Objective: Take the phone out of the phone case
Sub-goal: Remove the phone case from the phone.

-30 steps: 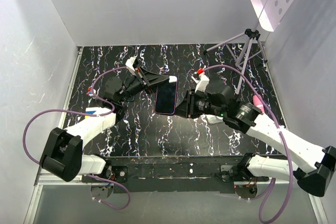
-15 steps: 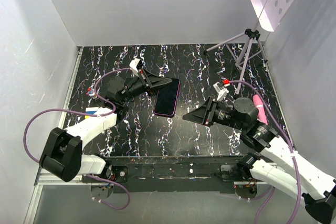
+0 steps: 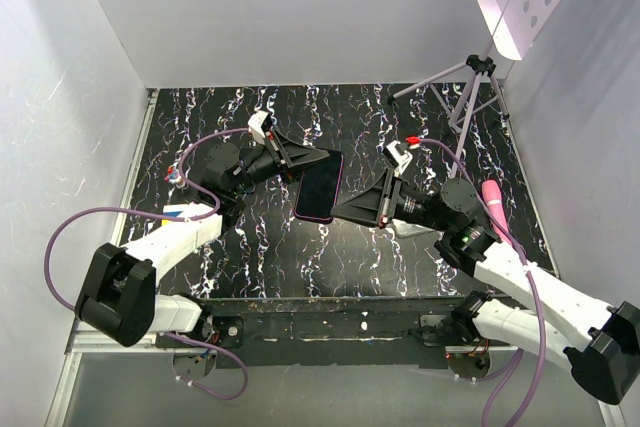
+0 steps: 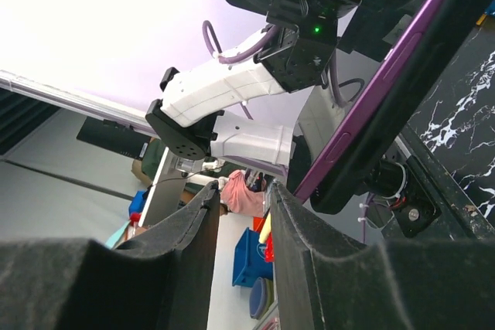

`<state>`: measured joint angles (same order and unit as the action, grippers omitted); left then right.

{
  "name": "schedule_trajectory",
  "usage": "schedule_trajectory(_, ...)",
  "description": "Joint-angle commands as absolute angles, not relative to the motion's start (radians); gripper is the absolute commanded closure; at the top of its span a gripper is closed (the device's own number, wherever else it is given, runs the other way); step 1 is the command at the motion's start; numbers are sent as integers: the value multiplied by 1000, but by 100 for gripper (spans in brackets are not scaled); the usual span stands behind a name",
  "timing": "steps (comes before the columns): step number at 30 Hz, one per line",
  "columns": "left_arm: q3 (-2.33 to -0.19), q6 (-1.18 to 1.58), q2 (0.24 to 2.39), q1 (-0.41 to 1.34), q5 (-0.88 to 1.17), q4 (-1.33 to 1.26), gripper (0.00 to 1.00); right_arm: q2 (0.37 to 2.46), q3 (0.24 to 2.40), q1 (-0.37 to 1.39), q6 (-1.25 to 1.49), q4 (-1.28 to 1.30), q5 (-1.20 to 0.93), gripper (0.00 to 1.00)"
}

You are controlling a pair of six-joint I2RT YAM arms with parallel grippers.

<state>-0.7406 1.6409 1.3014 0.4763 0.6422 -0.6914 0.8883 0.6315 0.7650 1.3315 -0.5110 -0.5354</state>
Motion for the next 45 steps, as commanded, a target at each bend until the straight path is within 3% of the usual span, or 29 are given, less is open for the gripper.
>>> schedule_trajectory(1,-795,1641,1253,477,634,-704,100,902,640,761,1338,-598,-555,61)
schedule_trajectory(10,-788,1644,1256,477,635,-715,100,789,641,761,1221,-368,-489,59)
schedule_trajectory(28,-787,1660,1256,480,641,-736,100,937,664,761,1281,-540,-545,59)
schedule_trajectory(36,-776,1614,1249,578,604,-721,100,1032,690,761,1298,-561,-476,60)
schedule_trajectory(38,-767,1576,1236,617,591,-695,100,1054,696,761,1307,-563,-459,65)
schedule_trajectory(40,-770,1524,1224,630,606,-638,100,1058,686,758,1318,-590,-462,84)
schedule_trajectory(43,-791,1412,1192,612,637,-519,100,1034,646,749,1341,-614,-465,99)
schedule_trajectory(45,-819,1298,1164,597,638,-369,78,1006,618,739,1356,-618,-463,99)
